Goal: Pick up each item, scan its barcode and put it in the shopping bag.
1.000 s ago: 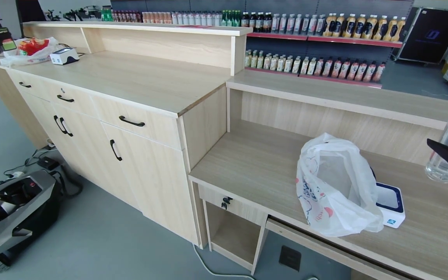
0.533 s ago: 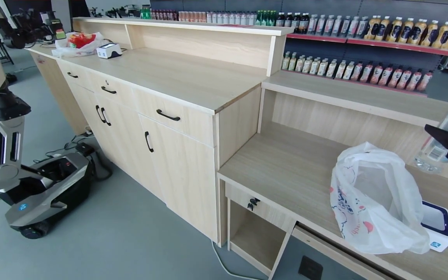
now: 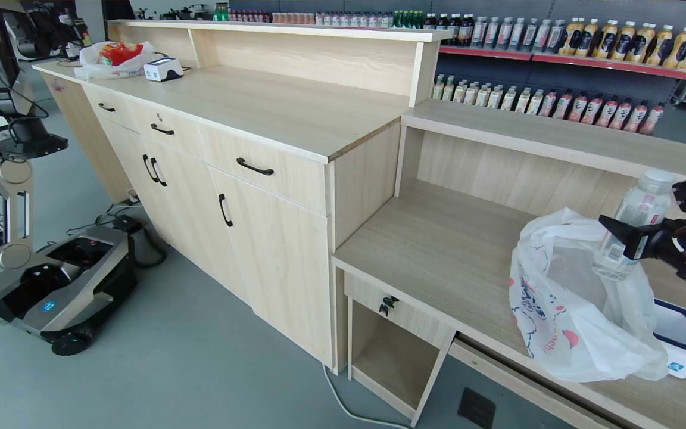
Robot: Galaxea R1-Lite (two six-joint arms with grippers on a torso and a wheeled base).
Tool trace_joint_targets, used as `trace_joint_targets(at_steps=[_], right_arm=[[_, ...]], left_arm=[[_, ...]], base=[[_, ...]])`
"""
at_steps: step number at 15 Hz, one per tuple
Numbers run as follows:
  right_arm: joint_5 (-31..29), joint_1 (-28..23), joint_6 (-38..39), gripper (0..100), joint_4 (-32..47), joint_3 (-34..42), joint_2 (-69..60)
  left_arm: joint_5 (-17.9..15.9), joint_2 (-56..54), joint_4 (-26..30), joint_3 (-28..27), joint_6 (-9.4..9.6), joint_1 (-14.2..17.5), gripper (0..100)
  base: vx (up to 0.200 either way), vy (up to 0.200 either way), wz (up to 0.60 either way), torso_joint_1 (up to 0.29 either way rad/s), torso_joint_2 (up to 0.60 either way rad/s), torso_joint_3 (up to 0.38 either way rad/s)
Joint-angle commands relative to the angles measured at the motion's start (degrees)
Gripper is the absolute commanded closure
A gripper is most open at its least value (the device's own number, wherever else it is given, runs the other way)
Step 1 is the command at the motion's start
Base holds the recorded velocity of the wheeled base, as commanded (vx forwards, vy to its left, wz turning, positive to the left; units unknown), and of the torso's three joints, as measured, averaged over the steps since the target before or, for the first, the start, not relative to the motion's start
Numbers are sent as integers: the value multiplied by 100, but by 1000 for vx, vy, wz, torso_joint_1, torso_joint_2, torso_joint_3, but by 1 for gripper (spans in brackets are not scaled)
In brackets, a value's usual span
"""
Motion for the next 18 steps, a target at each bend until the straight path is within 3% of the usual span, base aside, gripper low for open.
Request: trace_joint_targets(at_steps=[1,18], right_arm=[[7,165,17,100,-83,-309,726],[25,613,219,100,-399,-2198,2572]], left_arm=[[2,2,0,0,-2,-1,0],[2,2,0,0,-2,-1,0]], base=[[0,0,0,0,0,0],[0,0,0,0,0,0]])
